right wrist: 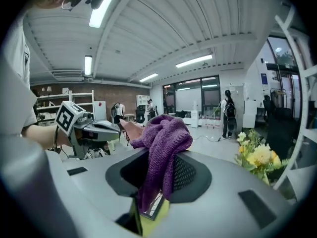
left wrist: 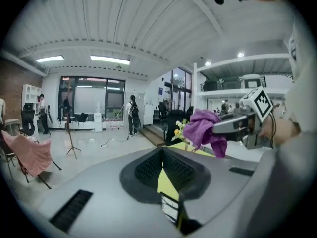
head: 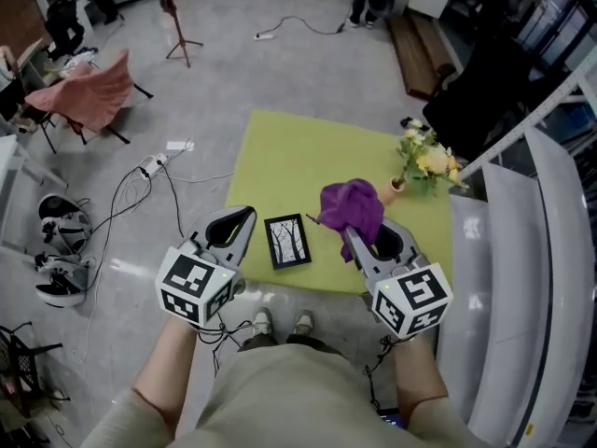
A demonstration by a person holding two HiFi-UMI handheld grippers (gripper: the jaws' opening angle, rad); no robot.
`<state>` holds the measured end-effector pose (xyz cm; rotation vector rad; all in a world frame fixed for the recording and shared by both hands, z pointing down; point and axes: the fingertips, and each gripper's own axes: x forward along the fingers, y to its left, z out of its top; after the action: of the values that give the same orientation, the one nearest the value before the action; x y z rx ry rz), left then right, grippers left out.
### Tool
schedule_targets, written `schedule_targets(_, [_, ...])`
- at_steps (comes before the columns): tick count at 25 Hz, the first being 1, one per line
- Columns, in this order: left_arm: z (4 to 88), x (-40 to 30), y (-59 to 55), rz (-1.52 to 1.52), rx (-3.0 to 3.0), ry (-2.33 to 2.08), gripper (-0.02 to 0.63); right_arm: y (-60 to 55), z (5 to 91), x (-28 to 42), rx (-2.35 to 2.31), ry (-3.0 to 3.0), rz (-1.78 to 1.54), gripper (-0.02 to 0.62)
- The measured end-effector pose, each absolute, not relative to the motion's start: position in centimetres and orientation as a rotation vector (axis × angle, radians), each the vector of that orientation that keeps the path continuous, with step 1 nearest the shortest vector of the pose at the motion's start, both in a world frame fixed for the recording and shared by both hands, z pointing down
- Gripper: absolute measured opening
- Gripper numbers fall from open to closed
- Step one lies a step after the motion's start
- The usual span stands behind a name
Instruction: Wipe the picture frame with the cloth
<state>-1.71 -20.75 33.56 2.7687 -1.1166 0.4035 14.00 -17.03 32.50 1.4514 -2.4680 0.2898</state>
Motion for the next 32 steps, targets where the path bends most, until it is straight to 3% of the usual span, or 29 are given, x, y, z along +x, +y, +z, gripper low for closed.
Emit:
schedule_targets(12, [22.5,-2.3,-18.3,0.212,2.964,-1.269,0.008,-15.1,23.9,13.3,1.504,-2.561,0.02,0.11])
schedule_targets(32, [27.2,-1.5,-17.2,0.359,2.906,-1.3,0.008,-13.3,27.3,16.0,1.56,-2.505,0.082,0.109])
